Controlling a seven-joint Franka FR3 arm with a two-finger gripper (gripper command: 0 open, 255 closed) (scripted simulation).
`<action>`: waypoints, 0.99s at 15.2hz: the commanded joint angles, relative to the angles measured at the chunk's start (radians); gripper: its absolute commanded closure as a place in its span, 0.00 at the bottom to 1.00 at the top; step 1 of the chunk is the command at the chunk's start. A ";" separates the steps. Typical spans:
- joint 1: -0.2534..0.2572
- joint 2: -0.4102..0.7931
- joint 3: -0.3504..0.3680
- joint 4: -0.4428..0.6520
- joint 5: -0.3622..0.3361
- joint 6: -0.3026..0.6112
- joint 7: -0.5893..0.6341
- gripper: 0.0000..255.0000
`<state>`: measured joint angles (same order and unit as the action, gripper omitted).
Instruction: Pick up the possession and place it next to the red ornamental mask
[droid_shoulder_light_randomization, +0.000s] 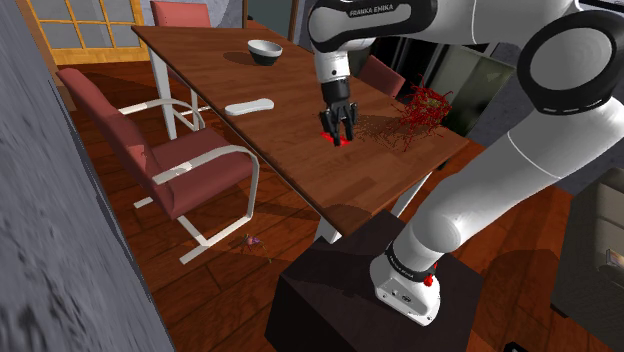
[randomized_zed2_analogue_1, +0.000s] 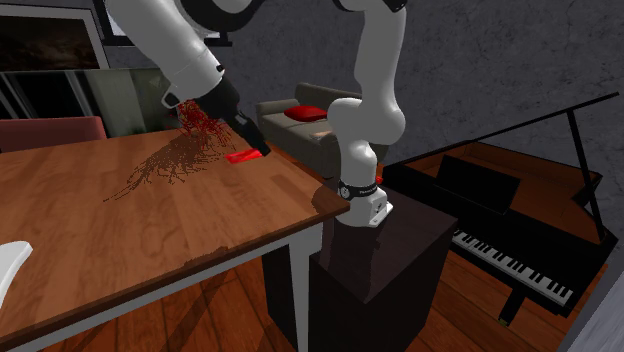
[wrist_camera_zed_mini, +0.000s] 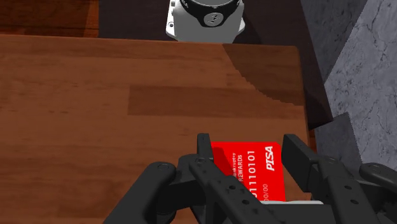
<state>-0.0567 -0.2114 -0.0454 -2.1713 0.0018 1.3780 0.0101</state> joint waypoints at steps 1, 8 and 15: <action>0.001 -0.005 0.001 0.023 0.002 -0.029 0.002 1.00; 0.001 -0.016 0.002 0.106 0.002 -0.123 0.004 1.00; 0.002 -0.017 0.002 0.199 0.002 -0.217 0.005 1.00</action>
<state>-0.0552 -0.2289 -0.0432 -1.9880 0.0041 1.1770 0.0146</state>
